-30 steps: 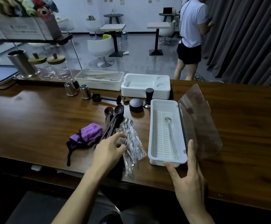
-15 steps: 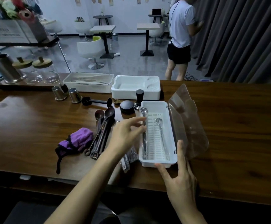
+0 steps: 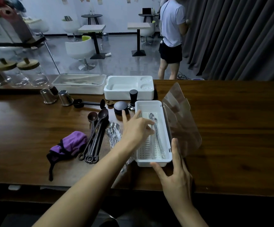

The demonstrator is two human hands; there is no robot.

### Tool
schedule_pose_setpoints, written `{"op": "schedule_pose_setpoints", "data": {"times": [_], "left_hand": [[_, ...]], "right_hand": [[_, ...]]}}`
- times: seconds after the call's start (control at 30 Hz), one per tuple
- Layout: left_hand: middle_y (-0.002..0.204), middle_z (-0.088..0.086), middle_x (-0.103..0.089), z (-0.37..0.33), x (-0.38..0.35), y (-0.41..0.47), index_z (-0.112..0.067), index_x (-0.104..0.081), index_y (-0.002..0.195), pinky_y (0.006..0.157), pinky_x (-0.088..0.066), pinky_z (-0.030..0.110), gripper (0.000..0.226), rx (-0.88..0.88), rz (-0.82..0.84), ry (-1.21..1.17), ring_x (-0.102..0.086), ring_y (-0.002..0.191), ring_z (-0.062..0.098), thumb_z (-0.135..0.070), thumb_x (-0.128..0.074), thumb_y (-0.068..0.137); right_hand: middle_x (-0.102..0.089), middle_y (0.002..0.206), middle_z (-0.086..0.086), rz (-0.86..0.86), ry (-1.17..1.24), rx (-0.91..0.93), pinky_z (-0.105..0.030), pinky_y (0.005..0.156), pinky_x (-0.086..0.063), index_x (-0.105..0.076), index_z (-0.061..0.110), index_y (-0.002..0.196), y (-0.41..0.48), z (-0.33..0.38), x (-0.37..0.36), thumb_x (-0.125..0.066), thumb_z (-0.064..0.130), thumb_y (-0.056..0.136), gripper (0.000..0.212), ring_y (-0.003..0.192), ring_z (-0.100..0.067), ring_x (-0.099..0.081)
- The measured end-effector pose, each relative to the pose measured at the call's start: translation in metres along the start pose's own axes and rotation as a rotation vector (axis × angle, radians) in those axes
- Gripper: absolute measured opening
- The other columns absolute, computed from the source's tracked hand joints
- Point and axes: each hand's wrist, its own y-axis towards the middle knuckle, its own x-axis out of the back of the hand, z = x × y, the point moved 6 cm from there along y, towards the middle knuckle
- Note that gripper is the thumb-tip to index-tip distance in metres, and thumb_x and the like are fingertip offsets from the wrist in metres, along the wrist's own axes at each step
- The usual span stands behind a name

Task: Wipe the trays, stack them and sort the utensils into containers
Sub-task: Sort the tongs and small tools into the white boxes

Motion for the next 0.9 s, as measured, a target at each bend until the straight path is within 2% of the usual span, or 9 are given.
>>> {"op": "schedule_pose_setpoints", "data": {"times": [0.1,0.33,0.4,0.47,0.53,0.6,0.7,0.8,0.9], "left_hand": [[0.102,-0.013,-0.078,-0.001,-0.004,0.002,-0.035,-0.070,0.126,0.116,0.021,0.061,0.035,0.003,0.022,0.053,-0.019,0.156,0.018,-0.041,-0.071,0.092],[0.123,-0.001,-0.073,-0.001,-0.010,0.003,-0.037,-0.067,0.129,0.115,0.020,0.062,0.045,-0.023,0.052,0.196,-0.017,0.156,0.022,-0.050,-0.073,0.087],[0.121,-0.005,-0.073,-0.006,-0.002,0.001,-0.034,-0.067,0.130,0.120,0.008,0.059,0.043,-0.051,0.003,0.112,-0.025,0.153,0.023,-0.051,-0.070,0.090],[0.123,-0.007,-0.070,-0.004,0.012,-0.007,-0.028,-0.069,0.127,0.120,-0.020,0.049,0.038,-0.069,-0.150,-0.087,-0.043,0.140,0.020,-0.047,-0.066,0.095],[0.120,-0.007,-0.068,0.014,0.028,-0.024,-0.024,-0.072,0.122,0.105,-0.043,0.037,0.029,-0.006,-0.343,-0.286,-0.055,0.122,0.014,-0.038,-0.064,0.098],[0.114,-0.007,-0.065,0.044,0.036,-0.046,-0.027,-0.073,0.119,0.085,-0.048,0.033,0.023,0.107,-0.455,-0.292,-0.058,0.107,0.014,-0.030,-0.065,0.097],[0.111,-0.005,-0.058,0.086,0.035,-0.074,-0.034,-0.065,0.125,0.073,-0.049,0.036,0.030,0.280,-0.385,-0.124,-0.062,0.096,0.022,-0.035,-0.067,0.095],[0.116,-0.001,-0.062,0.101,0.032,-0.089,-0.036,-0.055,0.136,0.073,-0.045,0.037,0.044,0.373,-0.246,-0.010,-0.065,0.101,0.029,-0.049,-0.062,0.095],[0.114,-0.001,-0.068,0.102,0.030,-0.087,-0.035,-0.051,0.139,0.078,-0.045,0.039,0.053,0.400,-0.159,0.031,-0.065,0.107,0.031,-0.056,-0.062,0.093]], "right_hand": [[-0.034,0.160,0.010,-0.002,-0.005,0.001,-0.035,0.098,-0.050,-0.004,0.050,0.156,0.000,0.000,0.000,-0.045,0.081,0.082,0.091,0.135,-0.015,-0.048],[-0.022,0.162,0.020,0.011,0.010,0.011,-0.033,0.102,-0.048,-0.004,0.051,0.156,0.001,-0.001,-0.001,-0.043,0.083,0.082,0.089,0.137,-0.004,-0.037],[-0.018,0.163,0.022,0.013,0.006,0.018,-0.031,0.103,-0.047,-0.005,0.050,0.156,0.001,-0.001,-0.002,-0.043,0.083,0.083,0.089,0.137,-0.001,-0.033],[-0.017,0.164,0.021,0.012,0.002,0.024,-0.030,0.102,-0.046,-0.005,0.049,0.157,0.001,-0.001,-0.003,-0.042,0.083,0.083,0.089,0.137,0.000,-0.032],[-0.018,0.164,0.019,0.003,-0.001,0.030,-0.031,0.101,-0.047,-0.007,0.046,0.158,0.000,-0.002,-0.003,-0.044,0.080,0.084,0.089,0.138,-0.001,-0.034],[-0.021,0.164,0.017,-0.012,-0.005,0.032,-0.032,0.101,-0.047,-0.008,0.045,0.158,0.000,-0.002,-0.003,-0.045,0.078,0.084,0.089,0.136,-0.003,-0.038],[-0.025,0.164,0.013,-0.018,-0.011,0.026,-0.039,0.098,-0.051,-0.008,0.045,0.158,-0.001,-0.002,-0.003,-0.042,0.082,0.083,0.090,0.135,-0.017,-0.048],[-0.025,0.164,0.013,-0.020,-0.026,0.024,-0.041,0.097,-0.052,-0.009,0.044,0.158,-0.002,-0.003,-0.004,-0.041,0.082,0.083,0.089,0.133,-0.023,-0.052],[-0.024,0.164,0.012,-0.008,-0.029,0.022,-0.042,0.097,-0.052,-0.012,0.041,0.159,-0.002,-0.003,-0.007,-0.052,0.075,0.087,0.089,0.134,-0.024,-0.051]]}}
